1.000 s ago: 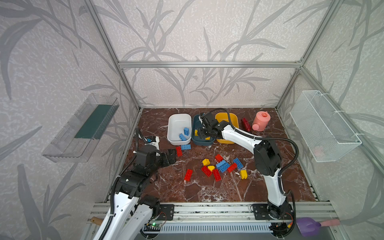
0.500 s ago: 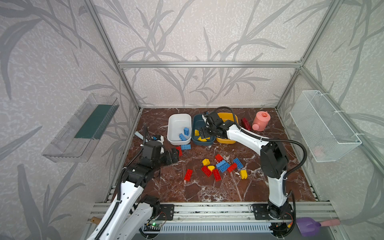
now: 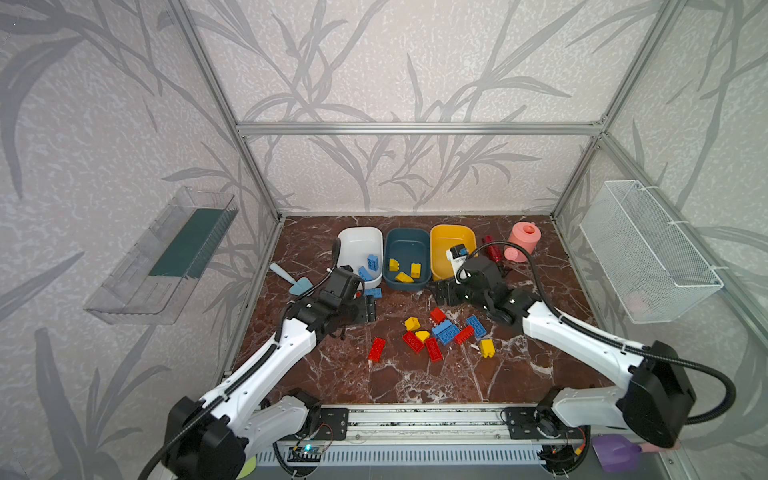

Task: Sort the legos into containers by color

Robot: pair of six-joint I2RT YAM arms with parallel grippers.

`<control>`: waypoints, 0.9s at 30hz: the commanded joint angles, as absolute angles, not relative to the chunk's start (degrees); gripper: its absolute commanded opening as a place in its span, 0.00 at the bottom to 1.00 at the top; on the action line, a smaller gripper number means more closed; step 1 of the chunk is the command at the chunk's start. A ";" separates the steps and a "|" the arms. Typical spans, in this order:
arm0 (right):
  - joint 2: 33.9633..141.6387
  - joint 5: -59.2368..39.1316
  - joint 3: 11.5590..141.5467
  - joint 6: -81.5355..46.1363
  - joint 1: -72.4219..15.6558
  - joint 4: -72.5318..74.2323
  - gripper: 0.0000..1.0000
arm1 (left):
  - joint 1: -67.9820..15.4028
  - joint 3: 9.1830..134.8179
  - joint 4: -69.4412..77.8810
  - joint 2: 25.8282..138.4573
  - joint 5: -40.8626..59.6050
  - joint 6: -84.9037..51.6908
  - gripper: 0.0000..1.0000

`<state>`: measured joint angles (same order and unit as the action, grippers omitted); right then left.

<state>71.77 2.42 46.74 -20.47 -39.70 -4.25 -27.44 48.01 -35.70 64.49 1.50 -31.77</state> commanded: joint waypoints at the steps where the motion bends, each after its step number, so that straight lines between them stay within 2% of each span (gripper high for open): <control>1: 64.96 3.20 39.32 -23.18 -39.73 3.60 0.90 | -29.32 49.55 -31.45 69.44 -1.88 -34.16 0.79; 7: 58.30 5.05 31.88 -22.88 -39.73 4.13 0.90 | -31.19 53.36 -27.45 82.15 -3.52 -35.16 0.54; 10: 56.25 5.99 29.39 -22.76 -39.76 4.88 0.90 | -31.80 55.32 -26.04 87.24 -3.56 -35.15 0.50; 13: 55.37 5.84 27.71 -23.27 -39.80 6.75 0.90 | -31.73 56.96 -25.37 90.76 -5.80 -34.81 0.53; 21: 56.94 3.84 26.81 -24.60 -39.80 9.58 0.90 | -31.74 60.79 -23.43 97.55 -10.95 -31.63 0.74; 27: 56.69 3.16 26.48 -24.96 -39.78 10.02 0.90 | -31.69 61.83 -19.52 101.13 -12.16 -28.68 0.77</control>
